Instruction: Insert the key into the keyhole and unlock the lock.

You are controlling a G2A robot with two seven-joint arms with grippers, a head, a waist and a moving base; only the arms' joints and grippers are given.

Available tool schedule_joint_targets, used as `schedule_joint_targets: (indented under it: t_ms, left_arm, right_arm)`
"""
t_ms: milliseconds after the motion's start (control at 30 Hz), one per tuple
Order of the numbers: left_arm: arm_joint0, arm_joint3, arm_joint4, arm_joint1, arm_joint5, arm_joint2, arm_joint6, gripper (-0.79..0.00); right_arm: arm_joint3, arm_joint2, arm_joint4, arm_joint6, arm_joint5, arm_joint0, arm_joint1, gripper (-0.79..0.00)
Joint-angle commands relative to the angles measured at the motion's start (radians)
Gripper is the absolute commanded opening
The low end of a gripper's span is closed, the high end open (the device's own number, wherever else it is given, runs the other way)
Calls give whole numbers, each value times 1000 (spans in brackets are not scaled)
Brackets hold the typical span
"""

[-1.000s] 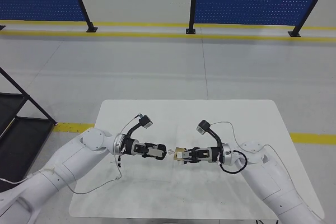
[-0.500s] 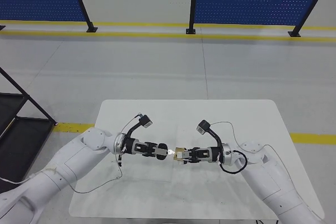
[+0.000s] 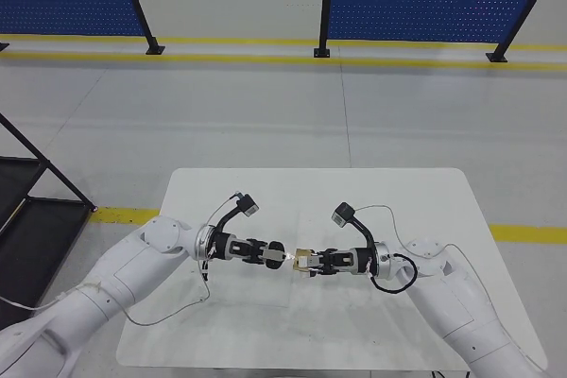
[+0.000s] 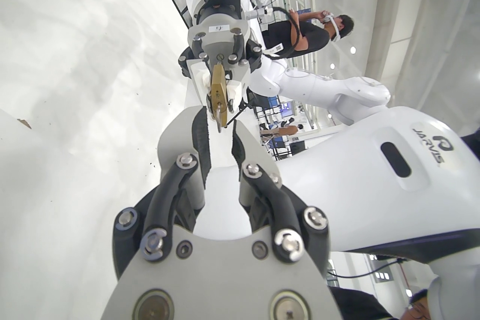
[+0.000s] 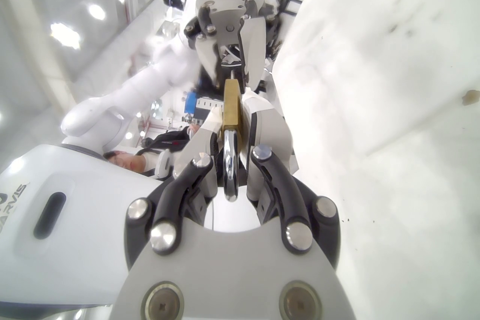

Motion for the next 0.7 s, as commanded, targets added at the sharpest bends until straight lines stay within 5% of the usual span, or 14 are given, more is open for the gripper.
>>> schedule_joint_targets:
  t_ms: [0,267,400,667]
  left_arm:
    - [-2,4,1,-5,2,0,-2,-625]
    - [-6,15,18,-23,2,-5,-2,-659]
    - [-4,18,28,-29,2,-12,-1,-785]
    - [3,20,27,-39,16,-25,-16,-785]
  right_arm:
    - [0,0,0,0,0,0,0,-785]
    - [0,0,0,0,0,0,0,-785]
    - [0,0,0,0,0,0,0,-785]
    - [0,0,0,0,0,0,0,-785]
